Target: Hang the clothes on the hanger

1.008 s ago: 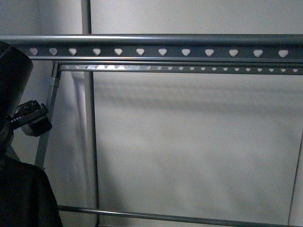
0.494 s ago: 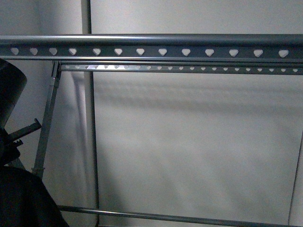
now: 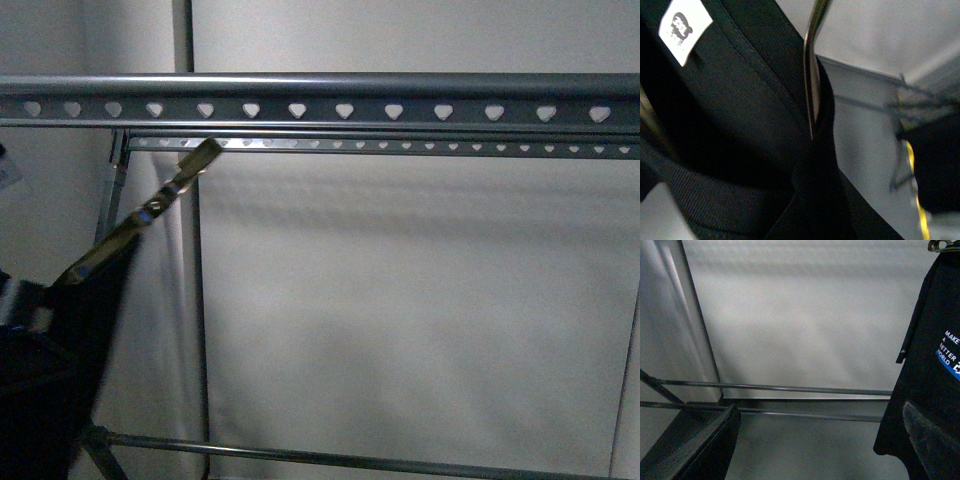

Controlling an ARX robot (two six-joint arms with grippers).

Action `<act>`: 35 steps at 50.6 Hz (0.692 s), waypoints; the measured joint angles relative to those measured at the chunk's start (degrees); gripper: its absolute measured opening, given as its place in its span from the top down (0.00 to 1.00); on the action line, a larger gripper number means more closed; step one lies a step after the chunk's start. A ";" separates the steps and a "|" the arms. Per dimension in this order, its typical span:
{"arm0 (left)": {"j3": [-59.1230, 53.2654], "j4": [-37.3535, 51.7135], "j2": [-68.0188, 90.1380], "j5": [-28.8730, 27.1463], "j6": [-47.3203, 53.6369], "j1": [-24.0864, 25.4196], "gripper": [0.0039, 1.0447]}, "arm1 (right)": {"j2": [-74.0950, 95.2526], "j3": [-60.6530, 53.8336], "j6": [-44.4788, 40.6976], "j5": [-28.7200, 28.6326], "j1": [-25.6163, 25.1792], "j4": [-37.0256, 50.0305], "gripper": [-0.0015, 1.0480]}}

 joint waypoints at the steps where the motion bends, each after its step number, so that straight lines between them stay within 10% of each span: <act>1: 0.11 -1.05 -0.61 1.86 2.38 0.55 0.96 | 0.00 0.00 0.00 0.00 0.00 0.00 0.07; 16: 20.22 -31.12 2.75 32.02 48.50 6.54 0.96 | 0.00 0.00 0.00 -0.02 0.00 0.00 0.07; 24: 36.87 -50.73 12.33 30.10 73.92 3.96 0.96 | 0.00 0.00 0.00 0.00 0.00 0.00 0.07; 35: 46.82 -45.57 19.61 28.72 78.34 -2.93 0.96 | 0.00 0.00 0.00 -0.02 0.00 0.00 0.07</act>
